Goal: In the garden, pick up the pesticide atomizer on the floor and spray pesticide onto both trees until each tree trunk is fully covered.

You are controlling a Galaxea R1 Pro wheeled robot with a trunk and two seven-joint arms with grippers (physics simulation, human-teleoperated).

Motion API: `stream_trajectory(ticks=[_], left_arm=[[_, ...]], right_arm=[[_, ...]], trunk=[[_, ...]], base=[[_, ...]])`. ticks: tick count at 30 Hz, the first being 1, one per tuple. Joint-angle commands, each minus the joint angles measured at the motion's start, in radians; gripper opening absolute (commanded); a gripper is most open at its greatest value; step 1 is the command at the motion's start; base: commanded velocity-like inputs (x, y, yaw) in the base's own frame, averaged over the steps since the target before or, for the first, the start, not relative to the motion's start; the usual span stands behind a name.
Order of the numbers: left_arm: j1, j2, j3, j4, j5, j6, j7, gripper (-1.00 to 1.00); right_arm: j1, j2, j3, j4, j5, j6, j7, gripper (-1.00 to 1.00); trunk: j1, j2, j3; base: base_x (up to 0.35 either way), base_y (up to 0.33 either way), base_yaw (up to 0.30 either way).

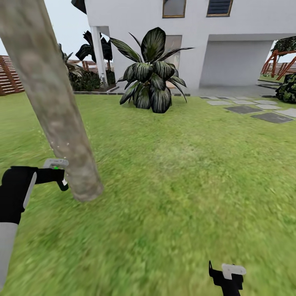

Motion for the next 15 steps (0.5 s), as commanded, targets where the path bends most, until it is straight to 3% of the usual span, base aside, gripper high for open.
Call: stream_trajectory(ticks=[1,5,8,10,12,15], left_arm=[[0.000,0.001,0.001,0.000,0.002,0.000,0.000,-1.00],[0.000,0.001,0.001,0.000,0.003,0.000,0.000,-1.00],[0.003,0.002,0.000,0.001,0.000,-0.001,0.000,-1.00],[0.046,0.009,0.003,0.014,-0.008,-0.013,0.001,-1.00],[0.106,0.032,0.023,0.018,-0.010,-0.026,0.001,-1.00],[0.140,0.053,0.056,0.040,-0.010,-0.064,0.000,-1.00]], right_arm=[[0.000,0.000,0.000,0.000,0.000,0.000,0.001,1.00],[0.000,0.000,0.000,0.000,0.000,0.000,0.001,1.00],[0.000,0.000,0.000,0.000,0.000,0.000,0.000,1.00],[0.000,0.000,0.000,0.000,0.000,0.000,0.001,1.00],[0.000,0.000,0.000,0.000,0.001,0.000,0.001,1.00],[0.000,0.000,0.000,0.000,0.001,0.000,0.001,1.00]], trunk=[[0.000,0.000,0.000],[0.000,0.000,0.000],[0.000,0.000,0.000],[0.000,0.000,0.000],[0.000,0.000,0.000],[0.000,0.000,0.000]], base=[[0.294,-0.110,0.000],[0.294,-0.037,0.000],[0.074,-0.002,0.000],[0.012,0.000,0.000],[0.004,0.000,0.000],[0.001,0.000,0.000]])
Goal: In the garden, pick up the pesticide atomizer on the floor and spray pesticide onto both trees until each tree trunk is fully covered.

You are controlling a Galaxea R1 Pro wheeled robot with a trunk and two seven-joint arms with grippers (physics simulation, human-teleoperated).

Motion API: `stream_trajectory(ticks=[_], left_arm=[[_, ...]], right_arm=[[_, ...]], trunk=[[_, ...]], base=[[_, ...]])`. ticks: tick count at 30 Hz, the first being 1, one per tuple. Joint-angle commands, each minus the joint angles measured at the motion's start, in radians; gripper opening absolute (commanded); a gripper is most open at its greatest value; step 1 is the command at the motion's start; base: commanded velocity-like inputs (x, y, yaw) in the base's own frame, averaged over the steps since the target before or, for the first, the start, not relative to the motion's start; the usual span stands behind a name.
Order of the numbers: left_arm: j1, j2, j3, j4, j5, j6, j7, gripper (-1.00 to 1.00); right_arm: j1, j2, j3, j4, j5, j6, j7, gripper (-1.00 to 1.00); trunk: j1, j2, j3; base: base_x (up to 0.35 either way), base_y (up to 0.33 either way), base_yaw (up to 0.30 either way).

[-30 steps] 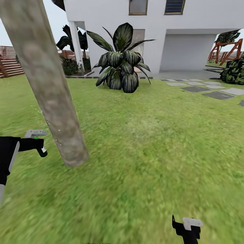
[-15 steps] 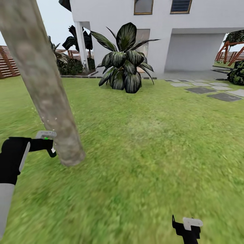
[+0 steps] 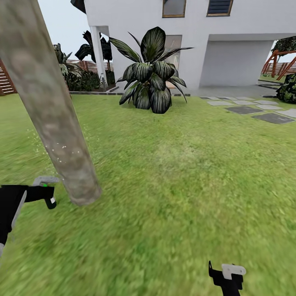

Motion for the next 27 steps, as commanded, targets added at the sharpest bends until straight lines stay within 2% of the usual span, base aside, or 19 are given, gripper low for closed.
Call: stream_trajectory(ticks=[1,3,4,6,7,8,10,13,15,17,19,20,23,27], left_arm=[[0.004,-0.002,0.000,0.008,0.004,-0.005,0.000,-1.00],[0.007,-0.017,-0.010,0.016,0.008,-0.009,-0.002,-1.00],[0.009,-0.040,-0.020,0.020,0.008,-0.010,-0.002,-1.00],[0.010,-0.068,-0.023,0.020,0.005,-0.011,0.004,-1.00],[0.010,-0.070,-0.021,0.020,0.005,-0.011,0.005,-1.00],[0.009,-0.068,-0.017,0.019,0.005,-0.012,0.005,-1.00],[0.010,-0.052,0.014,0.015,0.001,-0.012,0.005,-1.00],[0.010,0.004,0.077,0.017,0.000,-0.013,0.004,-1.00],[0.017,0.020,0.097,0.023,0.000,-0.025,0.004,-1.00],[0.048,0.015,0.090,0.023,0.003,-0.050,0.002,-1.00],[0.073,-0.006,0.047,0.022,0.004,-0.063,0.002,-1.00],[0.076,-0.011,0.038,0.020,0.006,-0.065,0.002,-1.00],[0.077,-0.014,0.038,0.010,0.008,-0.066,0.003,-1.00],[0.063,-0.005,0.044,0.005,0.006,-0.061,0.004,-1.00]], right_arm=[[0.000,0.001,0.000,0.000,0.000,0.000,0.000,1.00],[0.000,0.001,0.001,0.001,0.000,0.000,0.000,1.00],[0.000,0.001,0.001,0.001,0.000,0.000,0.000,1.00],[0.000,0.001,0.000,0.001,0.000,0.000,0.000,1.00],[0.000,0.001,0.000,0.001,0.000,0.000,0.000,1.00],[0.000,0.001,0.000,0.001,0.000,0.000,0.000,1.00],[0.000,0.001,0.001,0.001,0.000,0.001,0.000,1.00],[0.000,0.001,0.001,0.001,0.000,0.001,0.000,1.00],[0.000,0.001,0.001,0.002,0.000,0.001,0.000,1.00],[0.000,0.002,0.001,0.002,0.000,0.002,0.000,1.00],[0.000,0.004,0.001,0.002,0.000,0.000,0.001,1.00],[0.000,0.004,0.001,0.002,0.000,0.000,0.001,1.00],[0.000,0.003,0.001,0.002,0.000,0.000,0.002,1.00],[0.000,0.002,0.001,0.002,0.000,0.000,0.001,1.00]], trunk=[[0.000,0.000,0.000],[0.000,0.000,0.000],[0.000,0.000,0.000],[0.000,0.000,0.000],[0.000,0.000,0.000],[0.000,0.000,0.000],[0.000,0.000,0.000],[0.000,0.000,0.000],[0.000,0.000,0.000],[0.000,0.000,0.000],[0.000,0.000,0.000],[0.000,0.000,0.000],[0.000,0.000,0.000],[0.000,0.000,0.000]], base=[[0.000,0.000,0.000],[0.000,0.000,0.000],[0.000,0.000,0.000],[0.000,0.000,0.000],[0.000,0.000,0.000],[0.000,0.000,0.000],[0.000,0.000,0.000],[0.000,0.000,0.000],[0.000,0.000,0.000],[0.022,0.000,0.000],[0.245,0.033,0.000],[0.293,0.150,0.000],[0.285,0.215,0.000],[0.052,0.045,0.000]])
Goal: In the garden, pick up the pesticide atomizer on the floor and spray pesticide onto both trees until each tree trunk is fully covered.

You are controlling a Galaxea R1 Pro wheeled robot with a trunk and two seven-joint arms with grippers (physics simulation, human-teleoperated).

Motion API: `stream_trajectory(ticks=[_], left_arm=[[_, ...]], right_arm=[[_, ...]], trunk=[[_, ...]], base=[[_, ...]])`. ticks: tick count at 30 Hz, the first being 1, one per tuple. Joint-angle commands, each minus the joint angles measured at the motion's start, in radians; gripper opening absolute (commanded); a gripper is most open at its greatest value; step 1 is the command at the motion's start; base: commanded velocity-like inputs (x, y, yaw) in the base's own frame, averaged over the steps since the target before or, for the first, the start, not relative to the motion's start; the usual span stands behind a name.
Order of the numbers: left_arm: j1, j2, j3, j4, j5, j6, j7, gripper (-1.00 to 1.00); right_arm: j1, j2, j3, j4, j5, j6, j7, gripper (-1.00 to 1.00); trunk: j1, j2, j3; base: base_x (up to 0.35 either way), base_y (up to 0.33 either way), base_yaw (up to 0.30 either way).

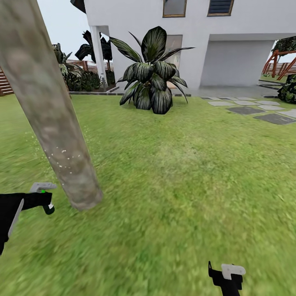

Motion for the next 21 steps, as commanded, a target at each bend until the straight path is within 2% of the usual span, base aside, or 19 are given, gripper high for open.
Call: stream_trajectory(ticks=[1,2,4,9,10,13,18,19,21], left_arm=[[-0.002,0.003,0.002,0.000,0.001,0.001,0.001,-1.00],[-0.020,0.022,0.029,-0.001,0.001,0.006,0.001,-1.00],[-0.058,0.035,0.053,-0.002,0.001,0.013,-0.002,-1.00],[-0.061,0.039,0.058,0.004,0.007,0.003,-0.011,-1.00],[-0.060,0.039,0.058,0.005,0.008,-0.001,-0.032,-1.00],[-0.060,0.039,0.052,0.002,-0.001,-0.029,-0.168,-1.00],[-0.059,0.043,0.061,0.002,-0.006,-0.038,-0.191,-1.00],[-0.060,0.046,0.067,0.001,-0.006,-0.039,-0.191,-1.00],[-0.062,0.052,0.120,0.000,-0.006,-0.038,-0.191,-1.00]], right_arm=[[0.000,0.000,0.000,0.000,0.000,0.000,0.000,1.00],[0.000,0.000,0.000,0.000,0.000,0.000,0.000,1.00],[0.000,-0.001,0.000,0.000,0.000,0.000,-0.001,1.00],[0.000,-0.001,0.000,0.000,0.000,0.001,0.000,1.00],[0.000,-0.001,0.001,0.000,0.000,0.000,0.000,1.00],[0.000,-0.001,0.000,0.000,0.000,0.000,0.000,1.00],[0.000,-0.001,0.000,0.000,0.000,0.000,0.000,1.00],[0.000,-0.001,0.001,0.000,0.000,0.000,0.000,1.00],[0.000,-0.001,0.001,0.000,0.000,0.000,0.000,1.00]], trunk=[[0.000,0.000,0.000],[0.000,0.000,0.000],[0.000,0.000,0.000],[0.000,0.000,0.000],[0.000,0.000,0.000],[0.000,0.000,0.000],[0.000,0.000,0.000],[0.000,0.000,0.000],[0.000,0.000,0.000]], base=[[0.009,0.008,0.000],[0.003,0.003,0.000],[0.001,0.001,0.000],[0.000,0.000,0.000],[0.000,0.000,0.000],[0.000,0.000,0.000],[0.000,0.000,0.000],[0.000,0.000,0.000],[0.000,0.000,0.000]])
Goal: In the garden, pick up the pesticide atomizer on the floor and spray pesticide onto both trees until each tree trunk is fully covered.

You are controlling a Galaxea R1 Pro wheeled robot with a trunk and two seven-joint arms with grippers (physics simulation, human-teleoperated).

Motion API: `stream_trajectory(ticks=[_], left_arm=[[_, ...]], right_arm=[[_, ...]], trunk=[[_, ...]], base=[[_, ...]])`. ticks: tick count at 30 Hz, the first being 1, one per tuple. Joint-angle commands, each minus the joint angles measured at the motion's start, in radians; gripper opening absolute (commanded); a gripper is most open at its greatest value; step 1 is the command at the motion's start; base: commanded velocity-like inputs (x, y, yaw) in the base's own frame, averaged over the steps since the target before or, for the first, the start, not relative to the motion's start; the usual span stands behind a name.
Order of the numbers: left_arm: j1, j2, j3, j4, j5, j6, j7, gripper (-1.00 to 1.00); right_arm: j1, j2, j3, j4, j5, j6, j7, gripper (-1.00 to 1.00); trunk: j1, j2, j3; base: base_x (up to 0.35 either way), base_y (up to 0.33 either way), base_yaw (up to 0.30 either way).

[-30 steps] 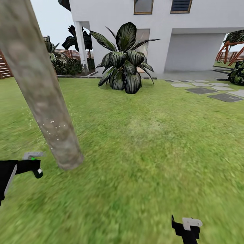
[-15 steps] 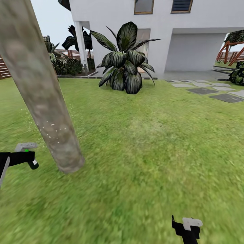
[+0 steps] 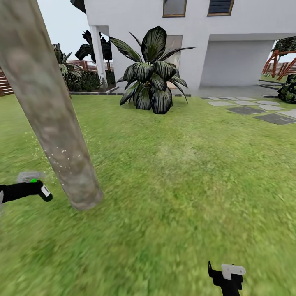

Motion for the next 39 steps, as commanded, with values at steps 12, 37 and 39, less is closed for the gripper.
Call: stream_trajectory(ticks=[12,37,39], left_arm=[[0.104,0.011,0.036,0.018,-0.083,-0.079,0.009,-1.00],[0.292,-0.307,0.188,0.058,-0.086,-0.281,0.359,-1.00],[0.292,-0.307,0.188,0.058,-0.088,-0.278,0.360,-1.00]], right_arm=[[0.000,0.001,0.000,0.000,0.000,0.000,0.000,1.00],[0.000,0.001,0.000,0.000,0.000,0.000,0.000,1.00],[0.000,0.001,0.000,0.000,0.000,0.000,0.000,1.00]], trunk=[[0.000,0.000,0.000],[0.000,0.000,0.000],[0.000,0.000,0.000]], base=[[0.000,0.000,0.000],[0.084,-0.217,0.006],[0.181,-0.224,0.000]])
